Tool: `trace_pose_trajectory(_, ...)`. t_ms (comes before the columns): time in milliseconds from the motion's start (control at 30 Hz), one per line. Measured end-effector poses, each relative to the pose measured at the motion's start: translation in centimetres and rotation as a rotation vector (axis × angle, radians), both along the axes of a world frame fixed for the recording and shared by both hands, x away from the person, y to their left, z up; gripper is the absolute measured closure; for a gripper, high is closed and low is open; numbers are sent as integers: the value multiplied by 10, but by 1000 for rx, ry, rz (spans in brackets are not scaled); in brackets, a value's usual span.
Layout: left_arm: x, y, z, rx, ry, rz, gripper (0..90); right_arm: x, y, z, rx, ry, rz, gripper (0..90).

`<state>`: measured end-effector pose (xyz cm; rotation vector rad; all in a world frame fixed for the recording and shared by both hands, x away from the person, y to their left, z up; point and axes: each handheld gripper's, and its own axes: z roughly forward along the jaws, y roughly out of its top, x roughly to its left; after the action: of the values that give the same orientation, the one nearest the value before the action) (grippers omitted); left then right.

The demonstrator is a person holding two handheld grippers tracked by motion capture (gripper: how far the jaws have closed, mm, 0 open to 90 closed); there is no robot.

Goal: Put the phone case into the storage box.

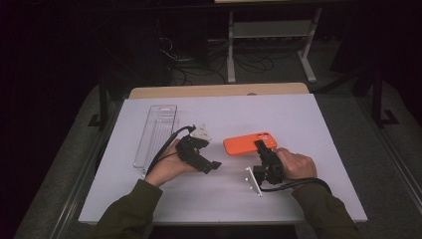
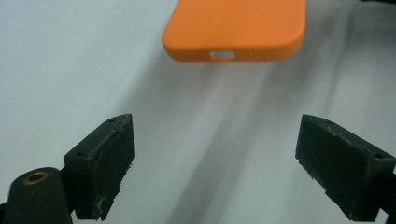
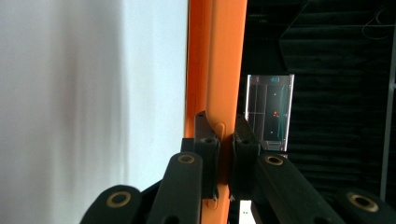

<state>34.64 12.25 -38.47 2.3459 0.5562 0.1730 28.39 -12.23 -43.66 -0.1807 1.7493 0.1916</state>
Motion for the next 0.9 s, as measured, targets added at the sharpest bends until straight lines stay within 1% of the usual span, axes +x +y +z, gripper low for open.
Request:
trace_pose_trajectory(33, -1, 1, -2, 0, 2, -1, 112, 0, 0, 0, 5, 3, -2, 832)
trace_pose_trajectory(100, -4, 1, -5, -3, -6, 6, 106, 1, -1, 0, 20, 4, -5, 831)
trace_pose_trajectory(133, -6, 1, -8, -15, -10, 13, 105, 1, -1, 0, 25, 4, -6, 832)
trace_pose_trajectory(200, -9, 2, -11, -10, -15, 25, 87, 1, -1, 0, 28, 11, -6, 831)
trace_pose_trajectory(233, -10, 3, -12, -10, -24, 24, 82, 2, -1, 0, 31, 8, -8, 832)
trace_pose_trajectory(267, -11, 3, -14, -18, -18, 29, 78, 2, -1, 0, 37, 6, -9, 831)
trace_pose_trajectory(300, -12, 3, -15, -27, -24, 30, 73, 2, -1, 0, 36, 7, -9, 831)
trace_pose_trajectory(333, -13, 4, -17, -16, -30, 21, 67, 2, -1, 0, 39, 10, -10, 831)
trace_pose_trajectory(367, -15, 4, -18, -13, -37, 24, 59, 2, -1, 0, 38, 11, -9, 831)
trace_pose_trajectory(467, -16, 4, -23, -18, -27, 25, 39, 2, 0, 0, 56, 18, -18, 831)
trace_pose_trajectory(500, -16, 5, -24, -9, -28, 23, 27, 2, 0, 0, 60, 19, -18, 830)
trace_pose_trajectory(533, -17, 5, -26, -16, -23, 29, 24, 2, 0, 1, 48, 16, -8, 830)
trace_pose_trajectory(567, -17, 5, -27, -23, -23, 36, 17, 3, 0, 1, 47, 16, -6, 830)
trace_pose_trajectory(600, -16, 7, -28, -15, -27, 31, 7, 3, 0, 1, 52, 19, -6, 830)
trace_pose_trajectory(633, -16, 7, -29, -16, -25, 31, 0, 3, 0, 1, 58, 20, -7, 831)
trace_pose_trajectory(733, -13, 9, -30, -32, -20, 46, 0, 4, 0, 1, 68, 26, -8, 831)
trace_pose_trajectory(800, -13, 9, -30, -36, -24, 43, 0, 3, 0, 2, 73, 34, -8, 830)
trace_pose_trajectory(900, -13, 8, -31, -41, -20, 45, 0, 3, 0, 1, 84, 46, -5, 830)
